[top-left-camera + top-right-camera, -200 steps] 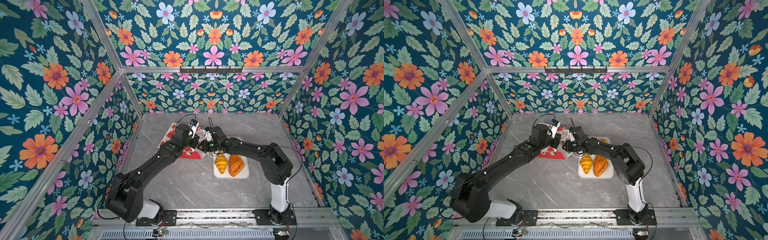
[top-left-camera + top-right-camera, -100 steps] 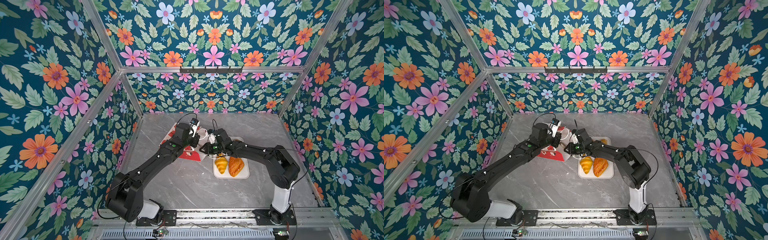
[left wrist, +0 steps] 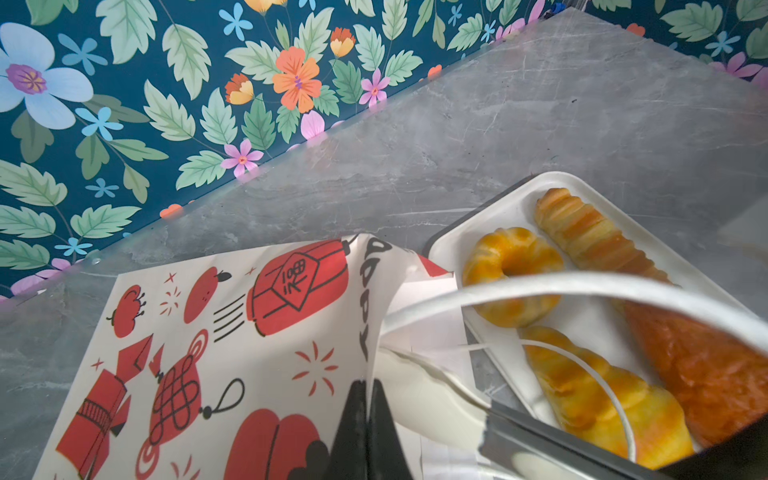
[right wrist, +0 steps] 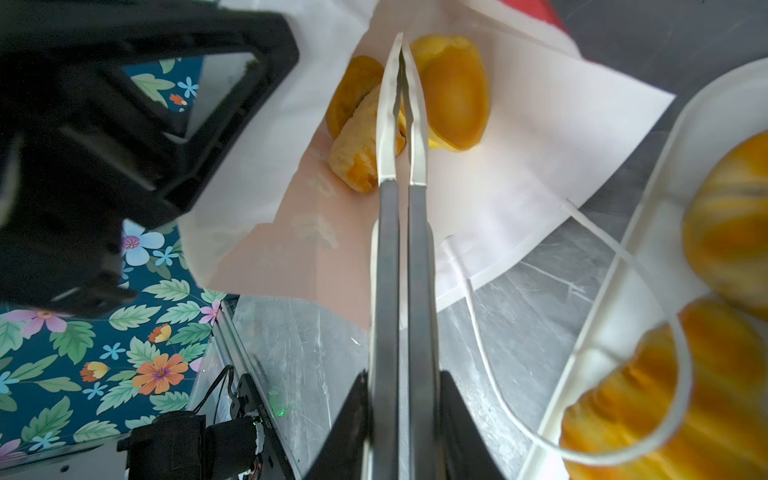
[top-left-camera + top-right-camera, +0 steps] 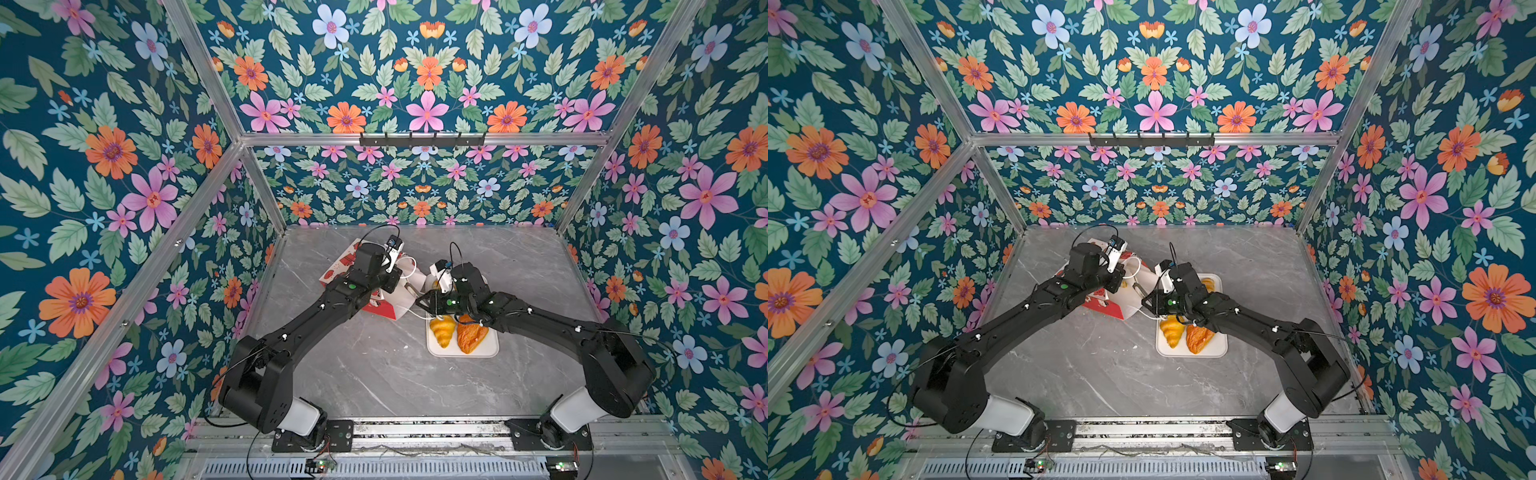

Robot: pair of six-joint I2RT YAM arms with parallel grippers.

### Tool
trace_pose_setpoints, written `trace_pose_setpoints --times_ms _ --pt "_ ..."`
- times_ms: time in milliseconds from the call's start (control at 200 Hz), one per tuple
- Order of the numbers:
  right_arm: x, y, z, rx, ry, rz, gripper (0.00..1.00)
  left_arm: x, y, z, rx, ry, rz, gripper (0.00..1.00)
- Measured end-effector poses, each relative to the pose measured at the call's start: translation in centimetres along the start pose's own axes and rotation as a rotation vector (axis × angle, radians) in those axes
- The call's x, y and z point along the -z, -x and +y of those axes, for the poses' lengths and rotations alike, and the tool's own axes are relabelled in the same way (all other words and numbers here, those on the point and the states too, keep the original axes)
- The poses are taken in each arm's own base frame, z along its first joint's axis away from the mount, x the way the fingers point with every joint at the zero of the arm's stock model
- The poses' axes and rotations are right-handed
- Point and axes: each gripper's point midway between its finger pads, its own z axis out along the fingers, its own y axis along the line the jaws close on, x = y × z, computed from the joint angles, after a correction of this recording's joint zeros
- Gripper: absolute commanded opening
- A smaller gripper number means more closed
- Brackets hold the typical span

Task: Take the fake bread out of the paper bag
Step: 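Position the tongs around the yellow striped bun inside the bag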

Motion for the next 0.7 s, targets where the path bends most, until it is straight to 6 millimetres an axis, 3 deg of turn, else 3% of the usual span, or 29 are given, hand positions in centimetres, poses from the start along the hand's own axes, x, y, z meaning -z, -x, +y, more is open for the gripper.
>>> trace_pose_setpoints --times_ms 155,340,575,700 --pt "1.4 -1.0 -0.8 0.003 -0.04 0.005 0.0 -0.3 -0.3 0.0 -0.002 0.0 0.008 0.0" --pt "1.6 -2.1 -1.6 0.001 -0.066 0.033 0.0 -0.3 -0.5 -0.1 -0.004 -0.001 0.01 0.0" --pt "1.8 -3.5 -3.0 -0.002 -0.107 0.053 0.18 -0.4 -0.9 -0.3 -0.004 -0.012 0.016 0.0" --pt "2.6 -3.4 -2.6 0.031 -0.101 0.041 0.32 -0.5 -1.0 -0.4 -0.003 -0.019 0.014 0.0"
